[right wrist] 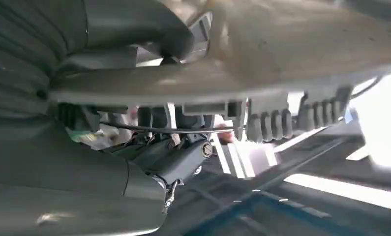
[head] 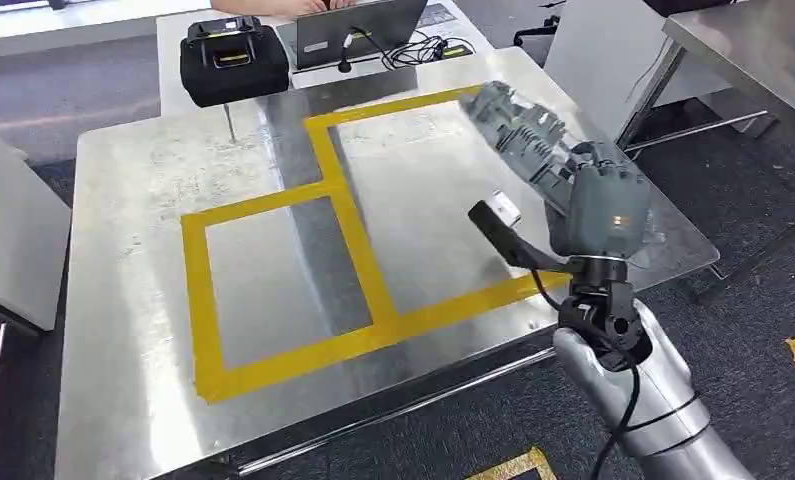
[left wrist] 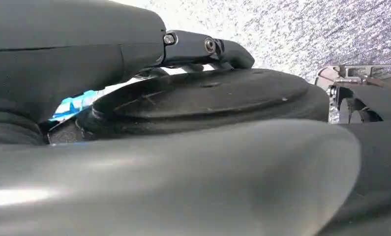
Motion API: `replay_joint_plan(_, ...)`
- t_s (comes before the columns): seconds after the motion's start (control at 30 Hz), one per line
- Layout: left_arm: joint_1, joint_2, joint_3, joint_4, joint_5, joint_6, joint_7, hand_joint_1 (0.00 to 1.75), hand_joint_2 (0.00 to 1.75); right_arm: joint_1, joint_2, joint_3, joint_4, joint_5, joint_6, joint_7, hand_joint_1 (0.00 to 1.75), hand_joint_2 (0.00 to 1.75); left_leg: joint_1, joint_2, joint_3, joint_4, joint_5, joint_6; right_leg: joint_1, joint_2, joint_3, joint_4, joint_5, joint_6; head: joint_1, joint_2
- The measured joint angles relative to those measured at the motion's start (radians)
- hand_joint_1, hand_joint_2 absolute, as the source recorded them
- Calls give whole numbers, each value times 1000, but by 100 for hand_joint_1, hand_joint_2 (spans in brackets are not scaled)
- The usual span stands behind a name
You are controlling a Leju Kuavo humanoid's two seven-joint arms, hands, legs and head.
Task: Take the parts from the cabinet and place them on the table.
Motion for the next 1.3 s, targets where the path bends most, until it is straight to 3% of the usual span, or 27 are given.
replay_joint_plan(0.07, -1, 1, -3, 0, -1, -4, 0, 0, 0, -9, 36, 37, 43, 8, 38, -44, 175, 175, -1, 0, 0, 0, 0, 1, -1, 0, 0, -1, 1, 3, 1, 0)
replay_joint_plan(0.3, -1, 5, -10, 0, -3, -11, 0, 0, 0, -38, 125, 133, 160, 10, 58, -80, 175, 175, -1, 0, 2, 0, 1, 3, -1, -1, 1, -2, 1, 11, -1, 0)
replay_joint_plan(0.4, 0, 6, -12, 0, -3, -14, -1, 0, 0, -36, 162, 166, 220, -45, 99, -118, 175, 175, -1, 2, 2, 0, 1, 3, -1, 0, 1, -2, 1, 11, 0, 0)
replay_joint_plan(0.6, 0, 7, -20, 0, -7, -16, -5, 0, 0, -16, 280, 251, 407, -183, 95, -186, 175, 175, 1, 3, 4, -1, 2, 3, 1, 1, 1, -2, 1, 11, -2, 0)
replay_joint_plan(0.7, 0, 8, -26, 0, -7, -16, -6, 0, 0, -19, 324, 272, 495, -272, 109, -205, 175, 175, 1, 5, 6, -2, 1, 3, 1, 2, 2, -2, 1, 10, -3, 0)
replay_joint_plan(0.83, 1, 9, -29, 0, -7, -16, -6, 0, 0, -19, 362, 292, 574, -296, 114, -211, 175, 175, 1, 4, 6, -2, 1, 3, 1, 2, 2, -2, 0, 9, -3, 0)
replay_joint_plan(0.93, 1, 9, -29, 0, -5, -15, -7, 0, 0, -26, 378, 301, 619, -350, 169, -208, 175, 175, 1, 5, 6, -2, 1, 3, 1, 2, 2, -2, 0, 9, -3, 0)
replay_joint_plan(0.97, 1, 9, -30, 0, -3, -15, -7, 0, 0, -32, 381, 305, 634, -391, 205, -202, 159, 175, 1, 5, 7, -2, 1, 3, 1, 2, 3, -2, 0, 9, -3, 0)
replay_joint_plan(1.0, 1, 9, -30, 0, 0, -15, -7, 0, 0, -40, 383, 310, 648, -430, 234, -194, 110, 0, 1, 5, 9, -2, 1, 3, 1, 2, 4, -2, 0, 9, -3, 0)
replay_joint_plan(1.03, 1, 9, -30, 0, 2, -14, -7, 0, 0, -50, 384, 313, 658, -462, 256, -186, 106, 0, 1, 5, 11, -2, 1, 3, 1, 2, 0, -3, 0, 9, -3, 0)
replay_joint_plan(1.1, 2, 9, -30, 0, 8, -12, -8, 0, 0, -72, 386, 321, 689, -530, 302, -175, 38, 0, 1, 4, 23, -2, -8, 3, 1, 2, 2, -4, -14, 4, -3, 0)
replay_joint_plan(1.13, 3, 9, -30, 0, 11, -11, -10, 0, 0, -79, 387, 325, 704, -560, 307, -173, 59, 0, 1, 4, 29, -2, -10, 4, 1, 2, 8, -5, -16, 6, -3, 0)
replay_joint_plan(1.17, 3, 9, -30, 0, 14, -11, -11, 0, 0, -83, 388, 329, 718, -584, 304, -173, 143, 0, 1, 3, 34, -2, -13, 5, 1, 2, 14, -6, -18, 6, -3, 0)
replay_joint_plan(1.2, 4, 9, -30, 0, 17, -11, -13, 0, 0, -87, 389, 333, 732, -602, 300, -173, 175, 0, 1, 3, 37, -2, -13, 5, 1, 2, 17, -6, -19, 7, -2, 0)
replay_joint_plan(1.3, 6, 9, -30, 0, 24, -9, -16, 0, 0, -109, 389, 339, 761, -639, 268, -169, 175, 0, 1, 2, 38, -2, -13, 5, 1, 2, 19, -6, -18, 7, -2, 0)
